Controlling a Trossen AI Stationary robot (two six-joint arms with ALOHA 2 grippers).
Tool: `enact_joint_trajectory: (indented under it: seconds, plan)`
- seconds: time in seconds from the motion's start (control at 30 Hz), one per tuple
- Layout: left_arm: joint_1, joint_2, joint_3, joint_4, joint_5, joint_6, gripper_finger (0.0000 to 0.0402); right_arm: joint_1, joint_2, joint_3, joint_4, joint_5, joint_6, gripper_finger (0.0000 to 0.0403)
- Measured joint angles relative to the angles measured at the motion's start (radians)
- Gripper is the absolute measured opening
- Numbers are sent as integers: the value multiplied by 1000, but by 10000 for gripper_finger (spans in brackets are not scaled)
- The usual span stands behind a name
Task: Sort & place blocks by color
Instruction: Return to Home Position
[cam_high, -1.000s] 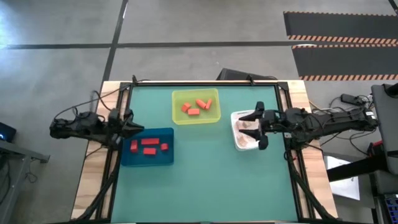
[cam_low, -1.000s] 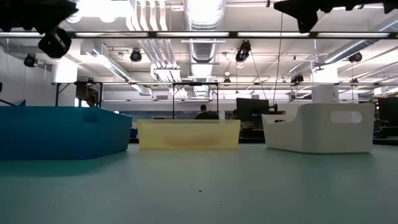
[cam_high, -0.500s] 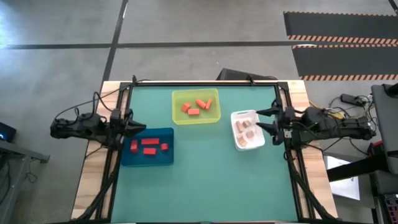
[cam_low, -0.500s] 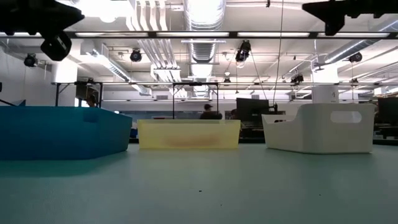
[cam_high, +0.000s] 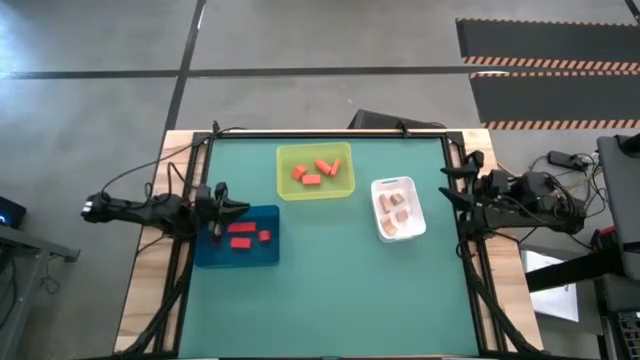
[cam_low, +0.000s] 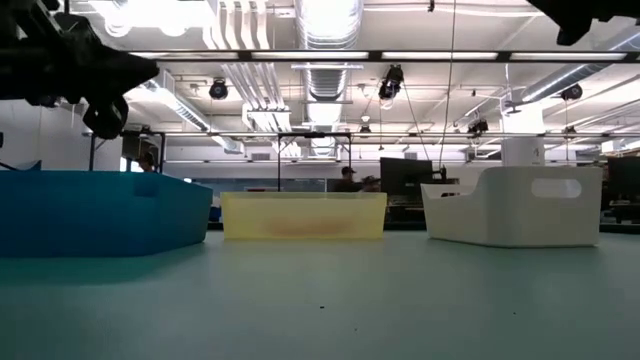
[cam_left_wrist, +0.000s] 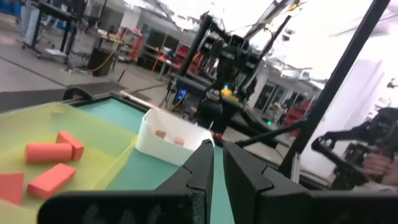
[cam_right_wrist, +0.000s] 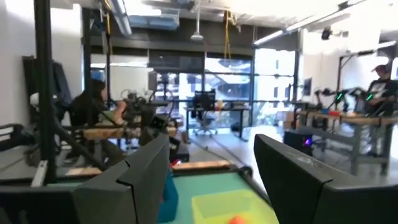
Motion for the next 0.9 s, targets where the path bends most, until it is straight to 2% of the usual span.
enact_joint_trajectory:
  seconds: [0.13,0.47,0.7,0.9]
  plan:
    - [0,10,-14,7,-25,-4,20,0,19,-18,22,26,-24,226]
    - [1,41,-15,-13,-254,-3,20,0,-4,-204,173,60,6,226]
    - [0,80,-16,-27,-254,-1,20,0,-4,-383,407,131,8,226]
    - [0,136,-17,-26,-254,48,20,0,3,-386,403,137,7,226]
